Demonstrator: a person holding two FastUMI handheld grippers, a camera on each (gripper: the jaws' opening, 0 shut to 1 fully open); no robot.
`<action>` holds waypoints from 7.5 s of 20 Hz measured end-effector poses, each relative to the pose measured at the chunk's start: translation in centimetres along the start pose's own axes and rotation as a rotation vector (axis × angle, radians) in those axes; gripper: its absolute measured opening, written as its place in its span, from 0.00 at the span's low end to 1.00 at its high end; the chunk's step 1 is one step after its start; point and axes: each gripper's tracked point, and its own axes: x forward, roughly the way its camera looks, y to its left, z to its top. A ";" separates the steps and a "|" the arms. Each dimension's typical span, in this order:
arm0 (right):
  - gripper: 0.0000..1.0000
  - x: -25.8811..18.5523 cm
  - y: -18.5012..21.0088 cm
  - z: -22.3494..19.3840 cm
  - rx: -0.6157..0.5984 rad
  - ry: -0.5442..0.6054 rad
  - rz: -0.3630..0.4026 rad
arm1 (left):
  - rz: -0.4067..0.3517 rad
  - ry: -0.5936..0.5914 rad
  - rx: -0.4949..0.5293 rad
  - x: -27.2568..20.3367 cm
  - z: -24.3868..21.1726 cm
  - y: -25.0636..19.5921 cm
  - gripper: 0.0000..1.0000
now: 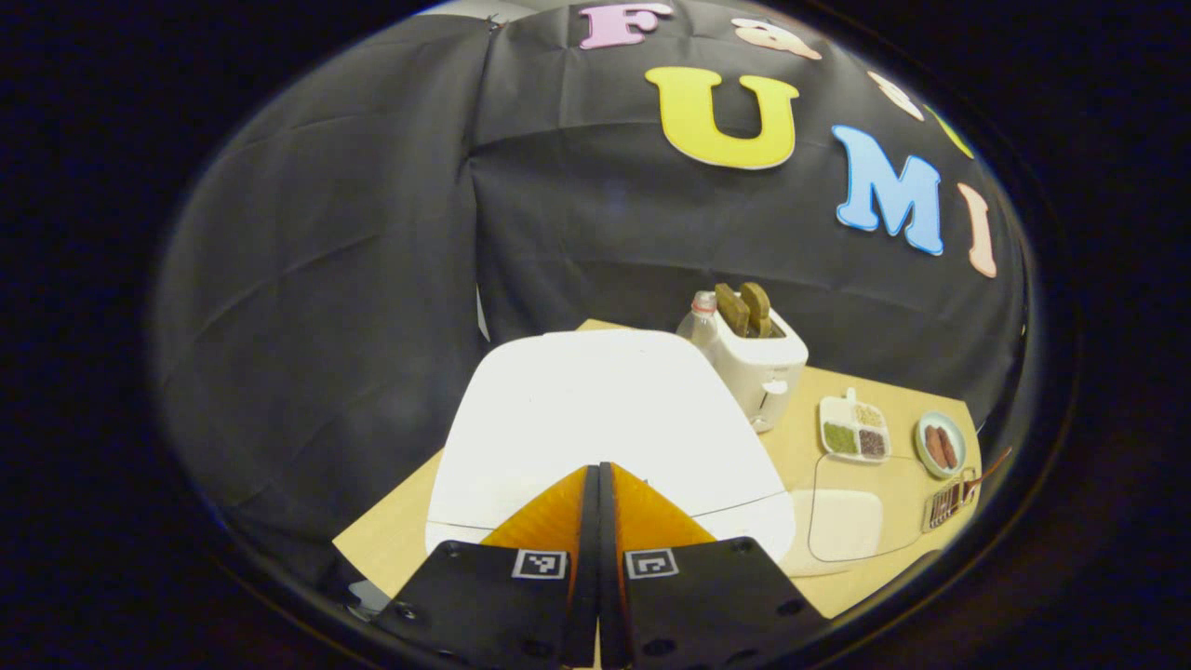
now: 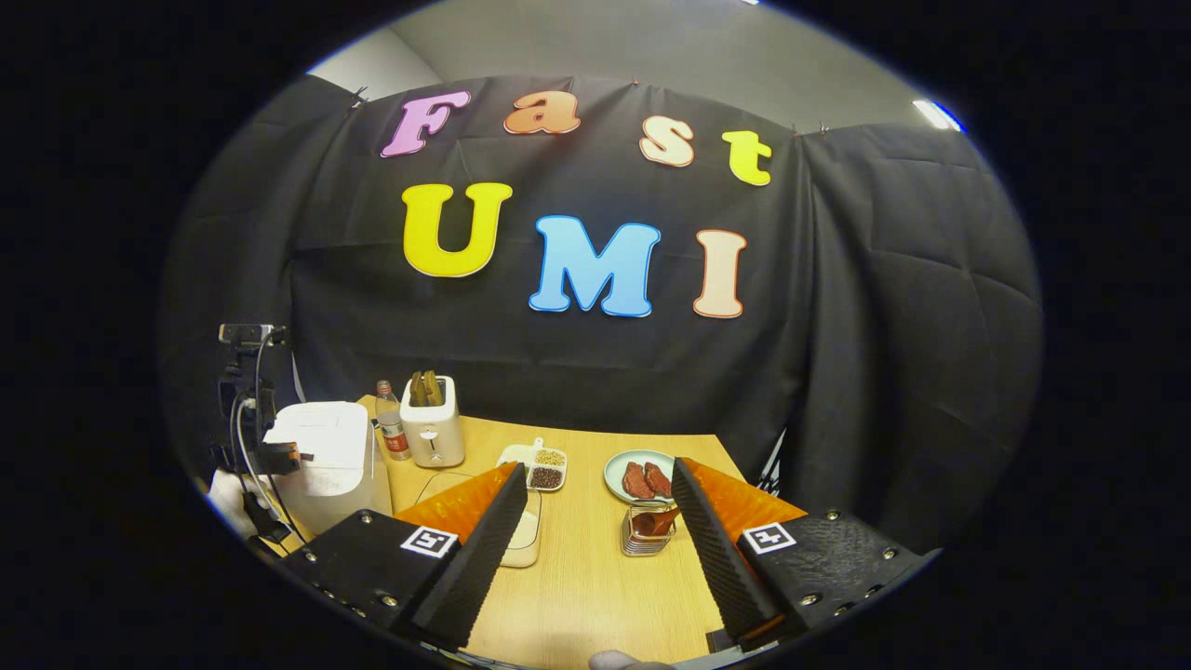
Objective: Close the left gripper, press the button to open the rice cooker; take a wooden spoon from the chopstick holder with the right hand, scoop a spoonful of rice and pour it into the rice cooker, then put the wooden spoon back into the chopstick holder.
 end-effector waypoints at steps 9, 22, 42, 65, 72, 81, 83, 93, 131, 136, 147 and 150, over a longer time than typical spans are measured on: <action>0.95 0.1 0.3 -0.6 0.028 0.013 0.016 | -0.023 0.039 -0.006 0.5 0.1 -0.1 0.09; 0.96 -1.2 -2.5 -0.3 0.123 -0.056 -0.031 | 0.001 -0.571 0.019 -14.5 18.3 -1.0 0.10; 0.96 2.8 -7.7 -8.5 0.220 -0.031 -0.086 | -0.273 -0.640 0.065 -29.4 10.8 -6.1 0.84; 0.98 29.4 -14.9 -20.6 0.353 0.124 -0.119 | -0.299 -0.604 0.174 -28.7 8.3 -16.9 0.94; 0.93 31.1 -15.5 -20.3 0.374 0.132 -0.103 | -0.264 -0.586 0.155 -27.6 8.8 -17.0 0.98; 0.27 30.9 -14.9 -20.3 0.417 0.164 -0.068 | -0.219 -0.591 0.167 -27.4 8.7 -16.7 0.95; 0.27 31.0 -14.7 -20.1 0.411 0.166 -0.059 | -0.209 -0.590 0.165 -27.3 8.6 -16.5 0.95; 0.18 28.3 -13.4 -14.9 0.346 0.103 -0.068 | -0.205 -0.612 0.151 -27.2 9.2 -12.9 0.96; 0.18 26.0 20.9 -18.1 -0.648 -0.010 0.211 | -0.151 -0.570 0.122 -23.4 6.4 3.6 0.97; 0.19 25.7 21.5 -18.9 -0.557 0.026 0.225 | -0.134 -0.550 0.118 -22.9 6.0 4.4 0.98; 0.18 25.3 21.9 -19.5 -0.210 0.149 0.234 | -0.118 -0.546 0.135 -23.4 5.6 4.8 0.95; 0.18 25.2 21.9 -19.0 -0.100 0.177 0.235 | -0.111 -0.545 0.139 -23.3 5.5 5.0 0.98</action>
